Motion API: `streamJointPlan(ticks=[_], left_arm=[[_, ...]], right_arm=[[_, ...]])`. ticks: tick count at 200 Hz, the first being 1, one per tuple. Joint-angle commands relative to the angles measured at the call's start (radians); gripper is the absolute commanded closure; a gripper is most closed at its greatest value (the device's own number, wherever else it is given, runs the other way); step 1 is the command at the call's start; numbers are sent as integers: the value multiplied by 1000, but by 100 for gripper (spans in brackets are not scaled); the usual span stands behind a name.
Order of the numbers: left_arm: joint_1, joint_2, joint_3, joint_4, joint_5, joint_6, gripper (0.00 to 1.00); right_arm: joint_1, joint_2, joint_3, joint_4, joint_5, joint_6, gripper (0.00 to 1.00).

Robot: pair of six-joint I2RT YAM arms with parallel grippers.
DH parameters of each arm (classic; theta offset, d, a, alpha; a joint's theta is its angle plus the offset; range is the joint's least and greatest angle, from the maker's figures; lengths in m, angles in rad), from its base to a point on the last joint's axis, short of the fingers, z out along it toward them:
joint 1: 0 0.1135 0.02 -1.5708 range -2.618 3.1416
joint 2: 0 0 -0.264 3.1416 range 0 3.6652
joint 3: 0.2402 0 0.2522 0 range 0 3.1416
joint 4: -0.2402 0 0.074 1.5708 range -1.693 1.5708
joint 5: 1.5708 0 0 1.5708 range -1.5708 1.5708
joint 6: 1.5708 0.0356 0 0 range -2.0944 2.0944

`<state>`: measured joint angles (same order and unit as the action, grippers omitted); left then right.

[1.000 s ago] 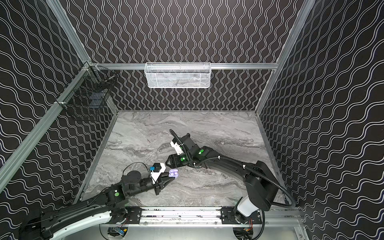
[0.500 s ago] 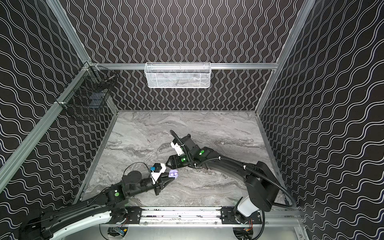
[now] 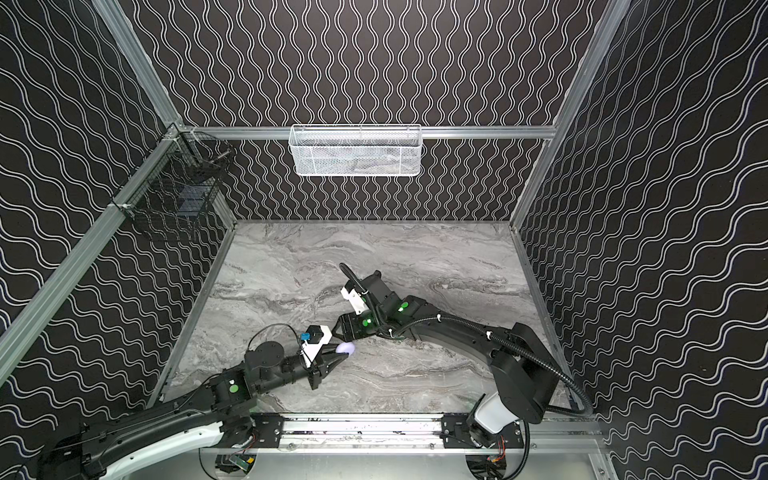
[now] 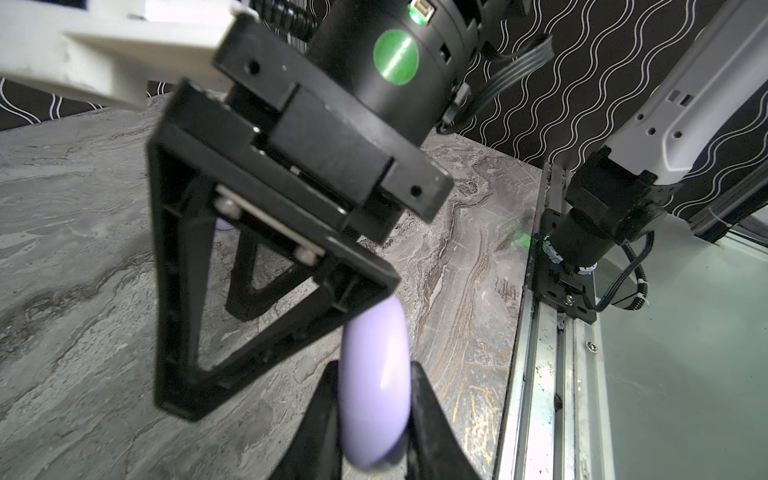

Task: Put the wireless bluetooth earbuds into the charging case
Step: 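Push the case lid shut with the right gripper against the left-held case, then withdraw the right gripper from the case while the left gripper lifts the closed case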

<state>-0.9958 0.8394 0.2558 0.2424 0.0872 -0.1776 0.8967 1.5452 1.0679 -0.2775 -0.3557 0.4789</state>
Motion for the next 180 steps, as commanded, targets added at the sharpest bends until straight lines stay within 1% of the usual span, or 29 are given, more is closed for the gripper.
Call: streamJointPlan(ticks=[1,21,102,109,120,180], left_arm=[[0,-3,7,58,-25,11,83],[0,-9,5,53,-30,10,83],[0,-7,3,55,-39,0,83],[0,-6,3,54,-41,0,83],[0,-4,5,50,-44,0,83],[0,5,4,44,-60,-27,83]], right_arm=[[4,-10,-6,-7,-7,1,36],[4,-22,-13,0,9,6,36],[-1,-146,-64,45,155,36,31],[-3,-155,-101,53,167,39,31],[-11,-168,-121,63,190,49,29],[-63,-229,-213,119,223,56,20]])
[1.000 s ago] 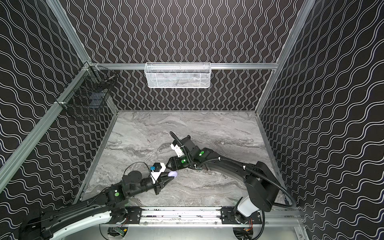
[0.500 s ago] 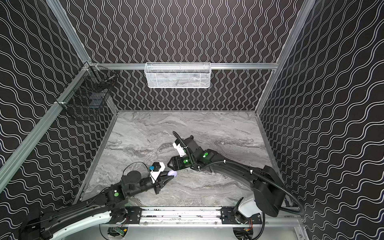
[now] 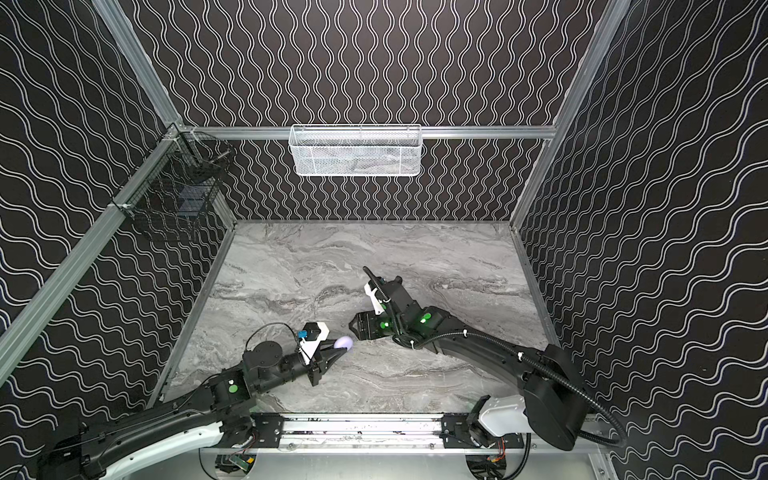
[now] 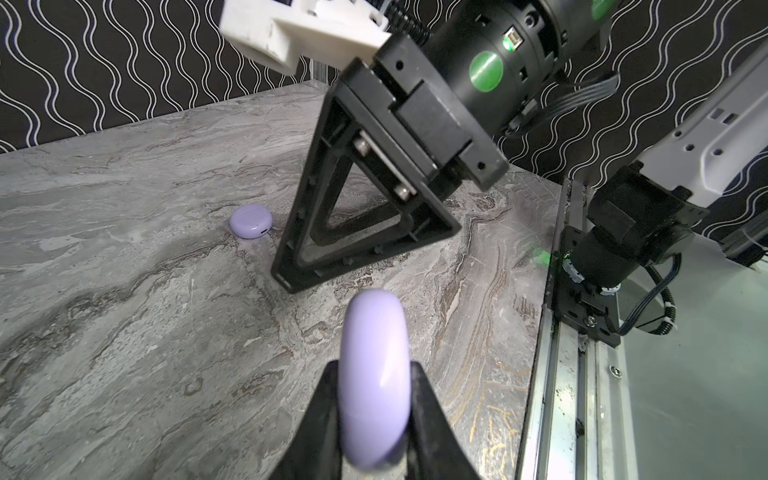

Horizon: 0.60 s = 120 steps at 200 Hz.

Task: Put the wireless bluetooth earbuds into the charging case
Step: 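Withdraw the right gripper from the case while the left gripper lifts the closed case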

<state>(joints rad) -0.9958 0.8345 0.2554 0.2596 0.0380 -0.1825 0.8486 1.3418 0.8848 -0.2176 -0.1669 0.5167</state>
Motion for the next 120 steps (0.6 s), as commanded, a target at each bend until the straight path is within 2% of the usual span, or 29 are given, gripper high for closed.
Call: streamJointPlan(ticks=[1,55,120], left_arm=[[0,11,5,28,-11,-23,83],[2,49,44,27,-21,-49,83],[9,159,113,53,-38,-62,83]], right_arm=[[-16,-27,-32,60,35,18,20],[-58,-96,-94,87,106,19,12],[-84,-167,-166,144,204,17,0]])
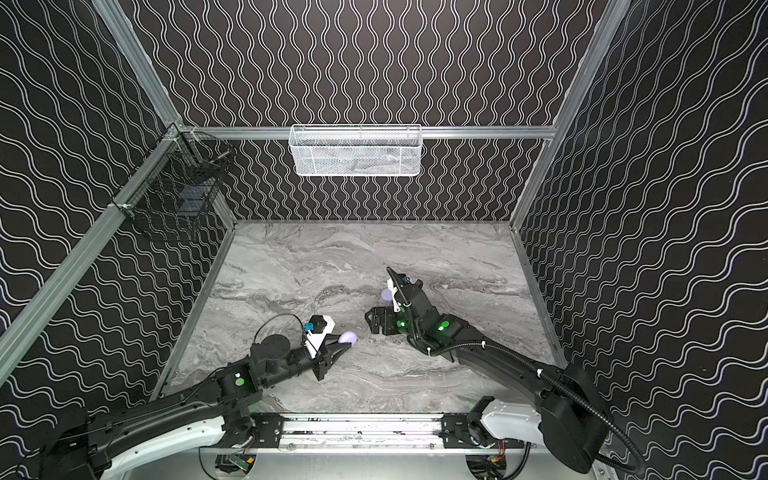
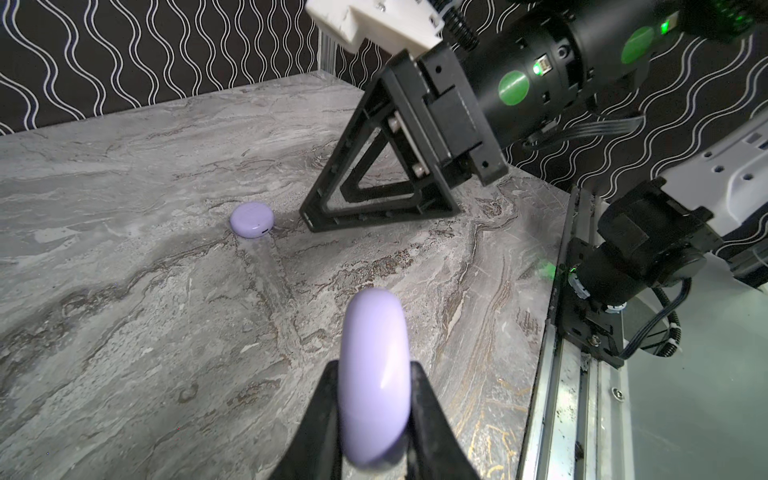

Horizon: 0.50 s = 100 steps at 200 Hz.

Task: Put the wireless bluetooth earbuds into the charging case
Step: 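Withdraw the right gripper from the case while the left gripper lifts the closed case, then carry the closed case with the left gripper down beside the round case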

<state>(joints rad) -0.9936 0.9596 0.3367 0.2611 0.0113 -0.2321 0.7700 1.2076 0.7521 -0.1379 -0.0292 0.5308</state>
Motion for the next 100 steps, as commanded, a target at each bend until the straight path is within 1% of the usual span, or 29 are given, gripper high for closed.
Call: streamJointPlan(ticks=[1,40,58,80,100], left_arm=[[7,36,34,51,-11,-13,83],[37,114,101,67,-6,-33,83],[63,141,118,87,13,-44,83],[113,178,141,107,56,-70,83],[170,221,165,119,107,-100,83]], right_arm=[[-6,-35,-35,68,68,2,0],[-25,-48,-51,56,108,-16,0],[-27,-46,-61,54,158,-25,1],[-29,-53,-91,67,240,-43,0],[-29,-88,-152,131,247,-61,1]])
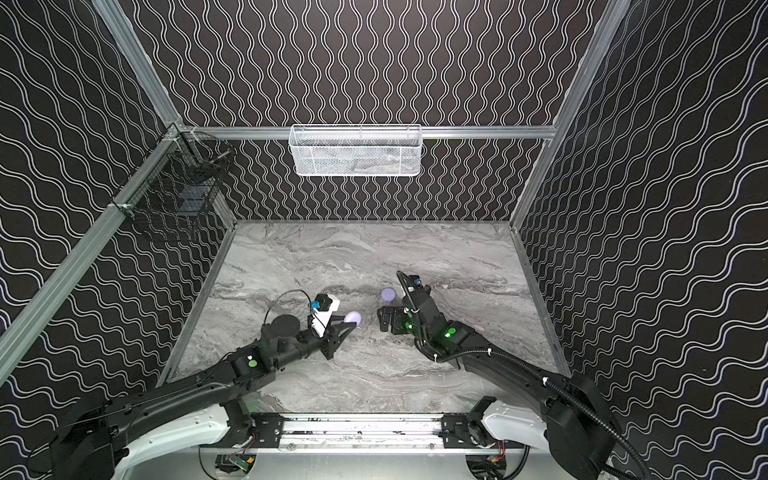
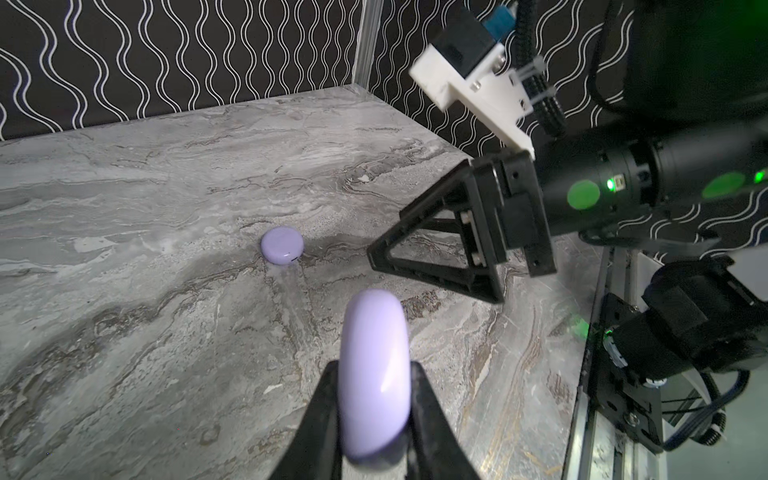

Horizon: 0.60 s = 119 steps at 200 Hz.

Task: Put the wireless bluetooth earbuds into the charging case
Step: 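Carry the closed case with the left gripper down beside the round case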

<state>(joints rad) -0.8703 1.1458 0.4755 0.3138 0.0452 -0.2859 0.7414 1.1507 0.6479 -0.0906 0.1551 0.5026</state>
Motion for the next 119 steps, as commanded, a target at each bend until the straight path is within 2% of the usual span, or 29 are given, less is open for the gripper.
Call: streamJointPlan(ticks=[1,26,72,119], left_arm=[[50,38,28,67,76,-48,83],[127,107,49,105,142,-108,83],[198,223,136,93,192,-137,83],[292,360,201,137,278,-188,83]], right_arm=[[0,-32,-51,87,62,-34,0],[-1,-67,-107,141,67,-63,0],[-1,-110,-193,216,126,-133,1],[-1,-132,-210,204,168,-131,1]])
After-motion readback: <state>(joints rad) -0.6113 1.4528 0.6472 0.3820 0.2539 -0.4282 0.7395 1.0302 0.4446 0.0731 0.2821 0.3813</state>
